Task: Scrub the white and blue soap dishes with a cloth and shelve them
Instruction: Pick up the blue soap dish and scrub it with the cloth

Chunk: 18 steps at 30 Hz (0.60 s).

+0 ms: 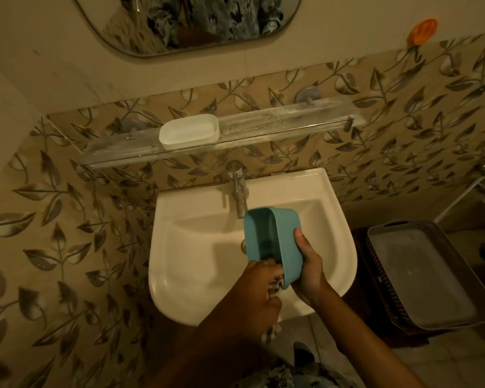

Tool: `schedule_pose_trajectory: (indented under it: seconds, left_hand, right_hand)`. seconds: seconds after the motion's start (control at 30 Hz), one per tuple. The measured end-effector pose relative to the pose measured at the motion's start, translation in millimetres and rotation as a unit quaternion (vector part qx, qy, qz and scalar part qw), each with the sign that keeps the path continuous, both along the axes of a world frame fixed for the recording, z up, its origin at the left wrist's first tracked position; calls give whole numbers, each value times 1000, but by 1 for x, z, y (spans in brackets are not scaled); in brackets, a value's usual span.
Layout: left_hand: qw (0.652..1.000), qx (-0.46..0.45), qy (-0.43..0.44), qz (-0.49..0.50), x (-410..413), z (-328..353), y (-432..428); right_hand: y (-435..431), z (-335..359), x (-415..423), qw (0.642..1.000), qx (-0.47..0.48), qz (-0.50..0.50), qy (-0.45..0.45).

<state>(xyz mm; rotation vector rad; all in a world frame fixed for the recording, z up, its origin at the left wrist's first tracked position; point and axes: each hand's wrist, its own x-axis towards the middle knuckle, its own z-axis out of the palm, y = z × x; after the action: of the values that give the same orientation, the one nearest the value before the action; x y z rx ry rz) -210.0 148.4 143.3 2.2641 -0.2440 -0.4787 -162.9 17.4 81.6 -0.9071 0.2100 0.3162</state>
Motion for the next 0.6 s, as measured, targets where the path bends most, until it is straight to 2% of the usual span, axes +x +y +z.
schedule_pose_trajectory:
  seconds: [0.1, 0.13, 0.2, 0.23, 0.27, 0.33, 0.4, 0.5, 0.6]
  left_hand:
    - [987, -68, 147, 22, 6, 12, 3]
    - [973, -122, 190, 41, 11, 18, 6]
    - [936, -241, 223, 126, 21, 25, 12]
    - [931, -258, 193, 170, 26, 26, 15]
    - [946, -228, 122, 198, 29, 27, 17]
    - [969, -107, -64, 214, 32, 26, 14]
    - [969, -8, -159, 189, 33, 21, 6]
    - [975, 67, -165, 131, 30, 6, -13]
    - [988, 33, -142, 57, 31, 2, -20]
  right_hand:
    - [-3, -8, -3, 999, 45, -4, 29]
    - [-6, -11, -4, 997, 67, 1, 44]
    - [-10, -15, -5, 988, 130, 47, 70]
    - [-12, -16, -5, 982, 159, 69, 74]
    - [-13, -18, -5, 978, 177, 79, 74]
    - [-11, -19, -6, 976, 191, 86, 67]
    - [-6, -20, -8, 974, 193, 98, 68]
    - [0, -18, -11, 980, 148, 119, 64]
    - [-6, -21, -14, 982, 119, 118, 86]
